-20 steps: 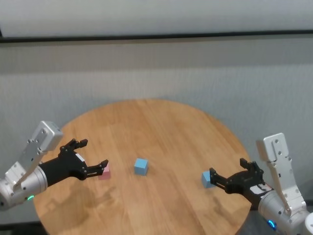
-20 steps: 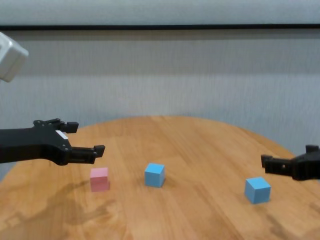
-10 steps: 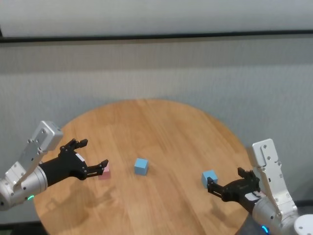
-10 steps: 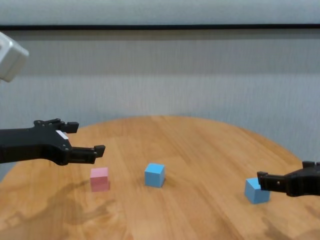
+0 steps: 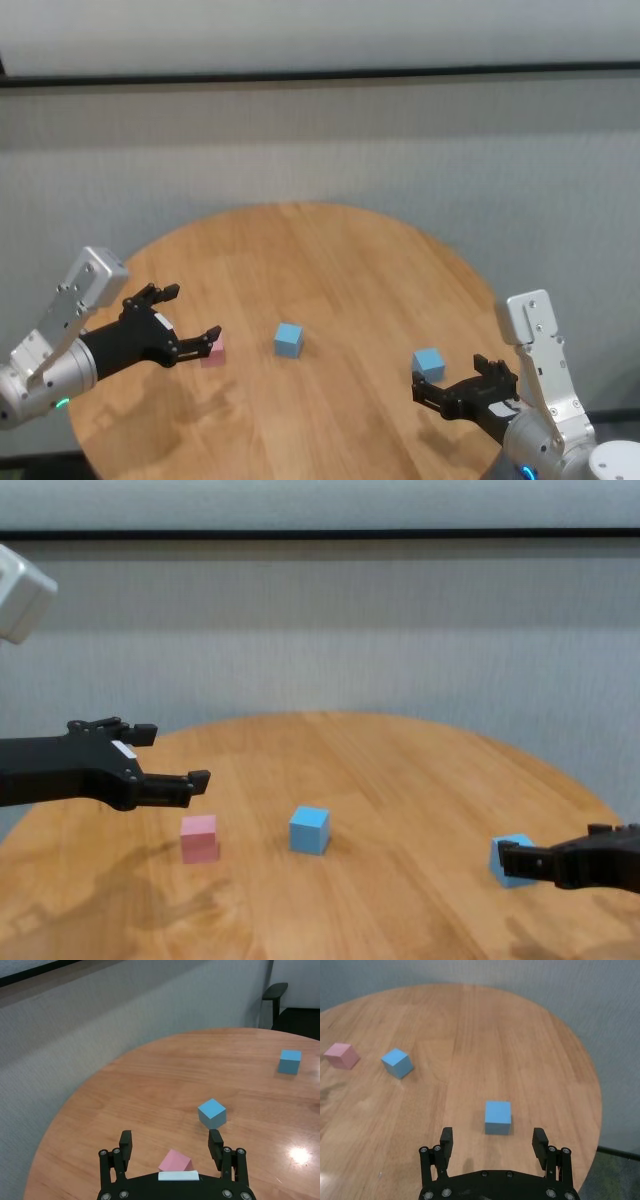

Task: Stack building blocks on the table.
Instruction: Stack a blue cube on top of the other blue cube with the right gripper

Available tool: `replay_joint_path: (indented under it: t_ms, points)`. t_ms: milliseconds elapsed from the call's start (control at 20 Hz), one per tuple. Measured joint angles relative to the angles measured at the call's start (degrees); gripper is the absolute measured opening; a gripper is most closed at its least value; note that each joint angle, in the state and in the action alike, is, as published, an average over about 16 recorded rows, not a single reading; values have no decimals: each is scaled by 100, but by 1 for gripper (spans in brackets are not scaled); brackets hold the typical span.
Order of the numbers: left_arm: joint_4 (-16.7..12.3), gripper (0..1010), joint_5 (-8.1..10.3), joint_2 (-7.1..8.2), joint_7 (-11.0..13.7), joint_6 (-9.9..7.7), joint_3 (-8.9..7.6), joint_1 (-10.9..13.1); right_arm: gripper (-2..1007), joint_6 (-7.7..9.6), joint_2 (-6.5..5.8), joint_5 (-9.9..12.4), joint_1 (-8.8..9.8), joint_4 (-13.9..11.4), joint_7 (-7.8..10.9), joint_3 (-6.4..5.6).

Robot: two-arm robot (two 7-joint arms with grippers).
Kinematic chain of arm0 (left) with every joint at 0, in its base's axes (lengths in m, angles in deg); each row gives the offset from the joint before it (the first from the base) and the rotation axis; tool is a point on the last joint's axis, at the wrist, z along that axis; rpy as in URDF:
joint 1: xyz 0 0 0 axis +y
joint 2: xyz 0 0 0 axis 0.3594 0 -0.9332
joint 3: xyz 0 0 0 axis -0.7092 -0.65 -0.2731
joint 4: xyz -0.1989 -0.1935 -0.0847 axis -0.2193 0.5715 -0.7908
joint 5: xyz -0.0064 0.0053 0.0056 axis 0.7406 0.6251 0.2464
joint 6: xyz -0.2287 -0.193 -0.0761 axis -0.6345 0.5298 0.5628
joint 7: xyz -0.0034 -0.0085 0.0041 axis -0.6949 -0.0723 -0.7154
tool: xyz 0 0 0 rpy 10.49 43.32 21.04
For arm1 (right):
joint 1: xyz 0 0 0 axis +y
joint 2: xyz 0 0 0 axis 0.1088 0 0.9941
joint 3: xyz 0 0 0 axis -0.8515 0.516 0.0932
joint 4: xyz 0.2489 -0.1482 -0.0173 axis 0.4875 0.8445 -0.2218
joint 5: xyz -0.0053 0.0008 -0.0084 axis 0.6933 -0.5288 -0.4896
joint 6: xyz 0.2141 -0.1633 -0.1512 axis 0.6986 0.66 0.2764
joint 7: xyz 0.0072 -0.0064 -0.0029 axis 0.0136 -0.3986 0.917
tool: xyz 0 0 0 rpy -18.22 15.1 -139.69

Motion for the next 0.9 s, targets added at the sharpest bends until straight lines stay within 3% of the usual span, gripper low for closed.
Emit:
replay_joint_path:
  t_ms: [400, 900]
  points:
    - [0, 1000, 0, 0, 0, 0, 0, 0, 1001, 32, 139, -149, -129, 268, 58, 73]
    - [0, 1000, 0, 0, 0, 0, 0, 0, 1001, -88, 296, -495, -421, 751, 94, 200]
